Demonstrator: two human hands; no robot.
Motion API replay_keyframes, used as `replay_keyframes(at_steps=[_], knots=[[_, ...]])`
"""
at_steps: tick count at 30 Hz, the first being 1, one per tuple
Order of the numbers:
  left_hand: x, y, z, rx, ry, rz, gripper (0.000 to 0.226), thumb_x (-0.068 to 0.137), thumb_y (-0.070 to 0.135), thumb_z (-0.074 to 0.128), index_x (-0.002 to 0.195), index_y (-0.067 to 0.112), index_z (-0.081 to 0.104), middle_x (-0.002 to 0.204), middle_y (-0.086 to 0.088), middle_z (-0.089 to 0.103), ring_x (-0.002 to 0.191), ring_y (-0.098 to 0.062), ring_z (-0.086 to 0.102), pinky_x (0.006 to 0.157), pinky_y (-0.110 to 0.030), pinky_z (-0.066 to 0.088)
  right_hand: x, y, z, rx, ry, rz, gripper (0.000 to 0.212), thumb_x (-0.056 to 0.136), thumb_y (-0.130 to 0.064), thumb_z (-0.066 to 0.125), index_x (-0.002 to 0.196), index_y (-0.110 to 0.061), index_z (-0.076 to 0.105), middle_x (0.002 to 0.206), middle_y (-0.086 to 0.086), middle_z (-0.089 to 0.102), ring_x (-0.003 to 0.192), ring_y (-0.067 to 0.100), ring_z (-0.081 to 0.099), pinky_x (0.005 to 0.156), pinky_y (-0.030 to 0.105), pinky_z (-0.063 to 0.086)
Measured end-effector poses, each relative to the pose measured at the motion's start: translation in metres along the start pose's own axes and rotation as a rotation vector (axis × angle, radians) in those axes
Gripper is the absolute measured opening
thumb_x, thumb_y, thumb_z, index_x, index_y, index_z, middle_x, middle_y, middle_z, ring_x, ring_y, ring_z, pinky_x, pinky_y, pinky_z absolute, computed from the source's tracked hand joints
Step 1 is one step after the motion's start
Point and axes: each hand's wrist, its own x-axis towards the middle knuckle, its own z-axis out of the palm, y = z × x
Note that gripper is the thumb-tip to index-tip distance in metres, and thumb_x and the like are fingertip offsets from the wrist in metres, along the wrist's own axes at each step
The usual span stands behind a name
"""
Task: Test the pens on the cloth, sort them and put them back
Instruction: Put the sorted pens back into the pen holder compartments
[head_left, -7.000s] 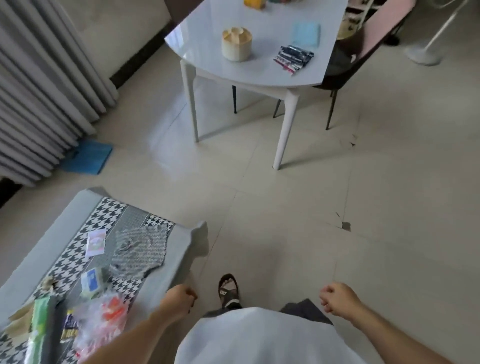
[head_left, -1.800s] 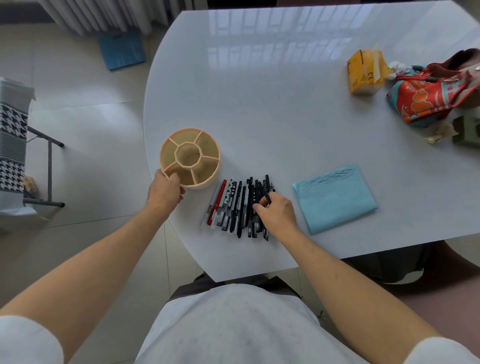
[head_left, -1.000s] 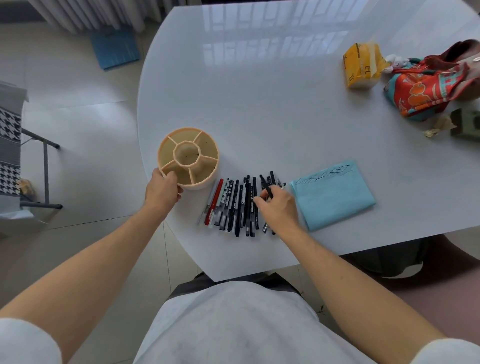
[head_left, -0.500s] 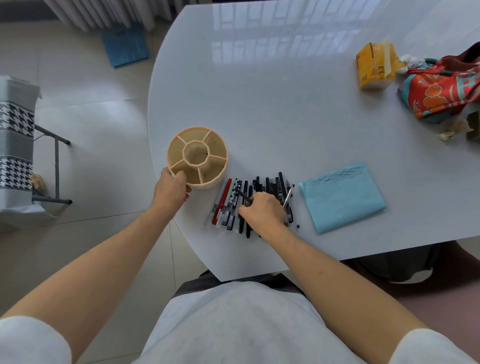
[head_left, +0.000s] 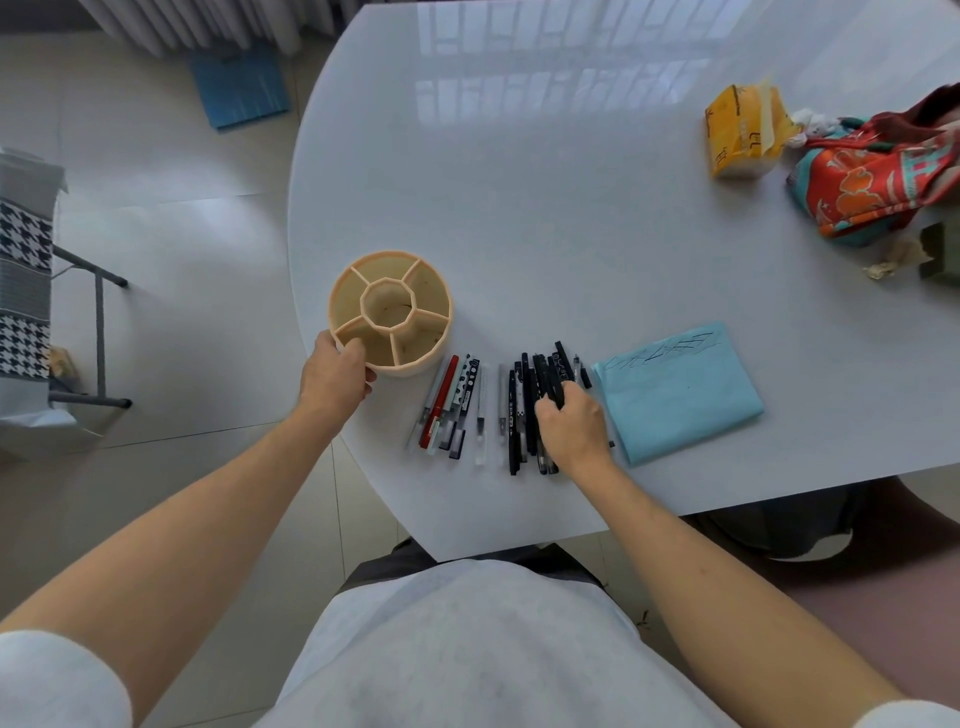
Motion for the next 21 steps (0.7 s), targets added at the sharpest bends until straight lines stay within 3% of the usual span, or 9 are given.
replay_keyframes(at_steps=[5,9,11,17,21], knots=[[0.001,0.000,0.000,0.013,0.004,0.004,0.034,0.093,0.031,0.037,0.124,0.021,0.047,0.096,-0.012,0.066,0.078,-0.024,0.066,0.062,-0.033,0.055,-0.002,-0.009,0.014,-0.282,-0.023,-0.172,0.022,0.095,-0.039,0.060,0.082,-0.021,0.058,0.071,-0.004,0.060,0.065,0.022,0.058,0.052,0.029,0.038],[0.001,0.001,0.000,0.021,0.004,-0.006,0.030,0.097,0.030,0.038,0.125,0.022,0.046,0.097,-0.012,0.065,0.080,-0.024,0.066,0.064,-0.034,0.056,0.000,-0.027,0.024,-0.501,-0.011,-0.172,0.025,0.095,-0.045,0.058,0.092,-0.020,0.064,0.074,-0.004,0.059,0.069,0.023,0.059,0.049,0.026,0.036],[0.000,0.001,0.000,0.015,0.001,-0.007,0.031,0.096,0.029,0.038,0.126,0.021,0.046,0.098,-0.012,0.065,0.080,-0.023,0.065,0.063,-0.034,0.055,0.000,-0.033,0.025,-0.511,-0.041,-0.129,0.024,0.094,-0.042,0.058,0.092,-0.018,0.062,0.076,-0.002,0.060,0.071,0.024,0.061,0.052,0.028,0.041],[-0.002,0.002,0.001,-0.005,0.008,-0.007,0.035,0.094,0.027,0.039,0.126,0.018,0.048,0.097,-0.014,0.066,0.078,-0.023,0.065,0.064,-0.035,0.054,0.003,-0.038,0.030,-0.459,-0.127,0.006,0.022,0.087,-0.032,0.065,0.076,-0.019,0.051,0.073,-0.002,0.058,0.060,0.015,0.054,0.046,0.024,0.037],[-0.002,0.003,0.001,0.008,0.000,-0.007,0.035,0.095,0.027,0.040,0.128,0.018,0.046,0.099,-0.013,0.066,0.081,-0.024,0.066,0.068,-0.037,0.058,0.000,-0.031,0.029,-0.339,-0.121,-0.009,0.025,0.091,-0.044,0.065,0.085,-0.021,0.057,0.080,-0.003,0.063,0.069,0.015,0.060,0.049,0.026,0.039]])
